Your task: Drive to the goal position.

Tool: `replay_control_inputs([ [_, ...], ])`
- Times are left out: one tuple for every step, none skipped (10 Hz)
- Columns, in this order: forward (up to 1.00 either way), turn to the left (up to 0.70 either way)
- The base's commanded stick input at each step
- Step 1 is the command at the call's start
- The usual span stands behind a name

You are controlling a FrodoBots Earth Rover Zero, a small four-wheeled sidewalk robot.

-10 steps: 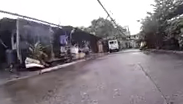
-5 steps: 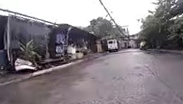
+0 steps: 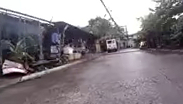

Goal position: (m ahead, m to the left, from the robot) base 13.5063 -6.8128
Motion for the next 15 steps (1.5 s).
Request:
replay_control_inputs([
  [1.0,0.0],
  [1.0,0.0],
  [1.0,0.0],
  [1.0,0.0],
  [1.0,0.0],
  [1.0,0.0],
  [1.0,0.0],
  [1.0,-0.12],
  [1.0,-0.14],
  [1.0,-0.1],
  [1.0,-0.14],
  [1.0,0.0],
  [1.0,0.0],
  [1.0,0.0],
  [1.0,0.0],
])
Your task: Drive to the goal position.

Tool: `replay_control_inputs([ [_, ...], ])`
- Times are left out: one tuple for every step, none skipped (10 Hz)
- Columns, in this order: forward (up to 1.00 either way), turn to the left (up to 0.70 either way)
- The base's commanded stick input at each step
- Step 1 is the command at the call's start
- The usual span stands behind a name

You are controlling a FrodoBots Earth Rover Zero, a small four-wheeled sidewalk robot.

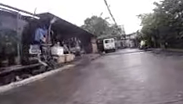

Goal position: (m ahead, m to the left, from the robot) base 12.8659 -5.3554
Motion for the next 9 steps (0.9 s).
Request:
replay_control_inputs([
  [1.0,-0.26],
  [1.0,-0.09],
  [1.0,-0.26],
  [1.0,-0.07],
  [1.0,-0.25],
  [1.0,-0.06],
  [1.0,0.0],
  [1.0,0.0],
  [1.0,0.0],
])
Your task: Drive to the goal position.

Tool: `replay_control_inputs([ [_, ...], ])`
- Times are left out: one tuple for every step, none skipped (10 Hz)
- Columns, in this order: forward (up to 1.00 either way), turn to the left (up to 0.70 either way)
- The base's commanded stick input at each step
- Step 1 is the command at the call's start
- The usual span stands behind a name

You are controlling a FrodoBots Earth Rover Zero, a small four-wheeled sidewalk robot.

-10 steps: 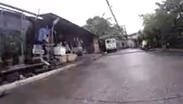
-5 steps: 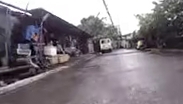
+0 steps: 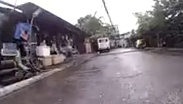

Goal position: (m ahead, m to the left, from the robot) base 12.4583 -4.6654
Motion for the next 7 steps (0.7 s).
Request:
replay_control_inputs([
  [1.0,0.0],
  [1.0,0.0],
  [1.0,0.0],
  [1.0,0.0],
  [1.0,0.0],
  [1.0,0.0],
  [1.0,0.0],
])
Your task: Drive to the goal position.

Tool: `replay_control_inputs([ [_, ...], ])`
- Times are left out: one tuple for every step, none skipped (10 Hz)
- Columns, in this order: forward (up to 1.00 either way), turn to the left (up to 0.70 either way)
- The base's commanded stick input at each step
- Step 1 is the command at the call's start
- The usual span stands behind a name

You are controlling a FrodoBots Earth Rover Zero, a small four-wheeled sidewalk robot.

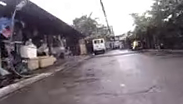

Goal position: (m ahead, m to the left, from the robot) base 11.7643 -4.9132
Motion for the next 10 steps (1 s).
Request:
replay_control_inputs([
  [1.0,0.25],
  [1.0,0.0],
  [1.0,0.25],
  [1.0,0.0],
  [1.0,0.0],
  [1.0,0.0],
  [1.0,0.0],
  [1.0,0.0],
  [1.0,0.0],
  [1.0,0.22],
])
